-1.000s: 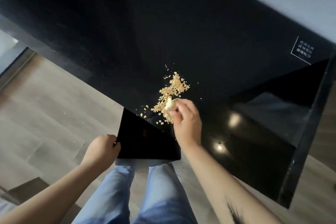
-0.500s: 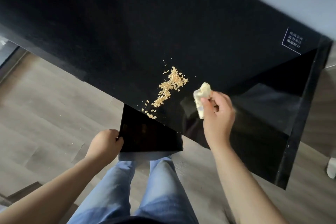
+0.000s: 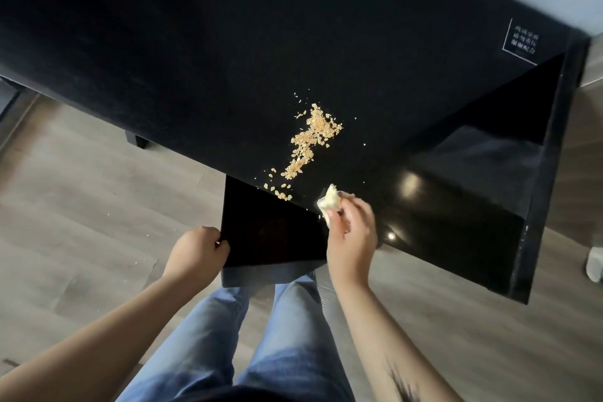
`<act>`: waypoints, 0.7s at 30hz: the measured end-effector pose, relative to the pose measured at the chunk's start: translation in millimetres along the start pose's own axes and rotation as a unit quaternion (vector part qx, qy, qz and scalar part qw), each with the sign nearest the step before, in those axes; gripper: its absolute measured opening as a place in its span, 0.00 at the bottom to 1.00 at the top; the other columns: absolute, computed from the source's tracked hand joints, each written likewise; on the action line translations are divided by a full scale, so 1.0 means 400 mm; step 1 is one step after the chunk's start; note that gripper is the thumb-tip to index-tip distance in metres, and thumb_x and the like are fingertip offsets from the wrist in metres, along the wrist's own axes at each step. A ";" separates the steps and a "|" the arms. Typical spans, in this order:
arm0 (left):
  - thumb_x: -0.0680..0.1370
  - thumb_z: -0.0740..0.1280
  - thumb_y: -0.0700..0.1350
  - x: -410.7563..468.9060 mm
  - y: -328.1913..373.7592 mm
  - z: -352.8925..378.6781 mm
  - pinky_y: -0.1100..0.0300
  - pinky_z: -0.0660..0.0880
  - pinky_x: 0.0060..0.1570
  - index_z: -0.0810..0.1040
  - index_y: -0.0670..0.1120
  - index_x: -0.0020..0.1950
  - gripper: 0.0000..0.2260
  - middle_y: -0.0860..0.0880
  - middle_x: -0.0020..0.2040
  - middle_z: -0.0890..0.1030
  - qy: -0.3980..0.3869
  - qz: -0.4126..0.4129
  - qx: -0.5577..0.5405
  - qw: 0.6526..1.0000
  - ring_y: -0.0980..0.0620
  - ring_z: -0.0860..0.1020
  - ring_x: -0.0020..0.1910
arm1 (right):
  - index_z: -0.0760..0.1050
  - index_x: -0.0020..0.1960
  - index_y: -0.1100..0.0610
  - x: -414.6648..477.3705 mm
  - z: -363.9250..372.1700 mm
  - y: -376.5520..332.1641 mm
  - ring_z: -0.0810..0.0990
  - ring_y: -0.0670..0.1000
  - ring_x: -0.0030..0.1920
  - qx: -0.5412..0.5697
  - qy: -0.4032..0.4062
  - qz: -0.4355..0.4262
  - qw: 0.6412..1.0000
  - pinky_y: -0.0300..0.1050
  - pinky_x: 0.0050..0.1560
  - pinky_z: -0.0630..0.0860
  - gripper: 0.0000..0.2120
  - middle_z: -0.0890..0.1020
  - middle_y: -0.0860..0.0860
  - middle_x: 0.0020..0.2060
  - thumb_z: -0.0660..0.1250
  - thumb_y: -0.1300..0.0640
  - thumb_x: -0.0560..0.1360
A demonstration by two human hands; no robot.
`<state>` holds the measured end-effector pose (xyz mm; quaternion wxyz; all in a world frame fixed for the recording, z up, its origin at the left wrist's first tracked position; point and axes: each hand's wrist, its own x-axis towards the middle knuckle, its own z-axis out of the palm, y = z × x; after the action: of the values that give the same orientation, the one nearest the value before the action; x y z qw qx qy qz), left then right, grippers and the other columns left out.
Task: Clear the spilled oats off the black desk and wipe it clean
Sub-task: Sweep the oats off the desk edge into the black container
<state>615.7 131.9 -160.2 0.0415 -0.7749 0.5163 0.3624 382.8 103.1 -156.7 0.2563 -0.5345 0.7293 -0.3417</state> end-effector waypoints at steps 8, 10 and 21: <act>0.73 0.63 0.40 0.001 -0.041 -0.003 0.58 0.64 0.28 0.73 0.34 0.32 0.12 0.38 0.29 0.78 0.001 0.004 -0.006 1.000 0.44 0.70 0.27 | 0.81 0.52 0.59 -0.085 0.060 -0.083 0.77 0.44 0.52 0.082 -0.097 0.015 0.992 0.32 0.51 0.73 0.08 0.79 0.47 0.51 0.69 0.64 0.73; 0.73 0.63 0.40 0.000 -0.043 -0.003 0.58 0.64 0.28 0.73 0.34 0.32 0.12 0.38 0.29 0.78 0.002 0.000 -0.008 1.000 0.44 0.70 0.26 | 0.81 0.49 0.60 -0.060 0.029 -0.094 0.76 0.41 0.50 0.085 -0.067 0.012 0.994 0.29 0.49 0.70 0.06 0.78 0.46 0.49 0.69 0.65 0.73; 0.73 0.63 0.40 -0.003 -0.012 0.018 0.59 0.59 0.26 0.73 0.34 0.33 0.12 0.36 0.30 0.77 0.007 -0.030 -0.005 1.000 0.45 0.65 0.25 | 0.80 0.55 0.60 0.231 -0.141 0.031 0.76 0.46 0.50 0.007 0.042 0.038 0.998 0.29 0.47 0.73 0.09 0.77 0.48 0.52 0.69 0.62 0.75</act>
<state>615.7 138.2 -166.0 0.0446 -0.7928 0.4911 0.3583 306.2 30.1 -131.3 0.2425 -0.4897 0.7568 -0.3587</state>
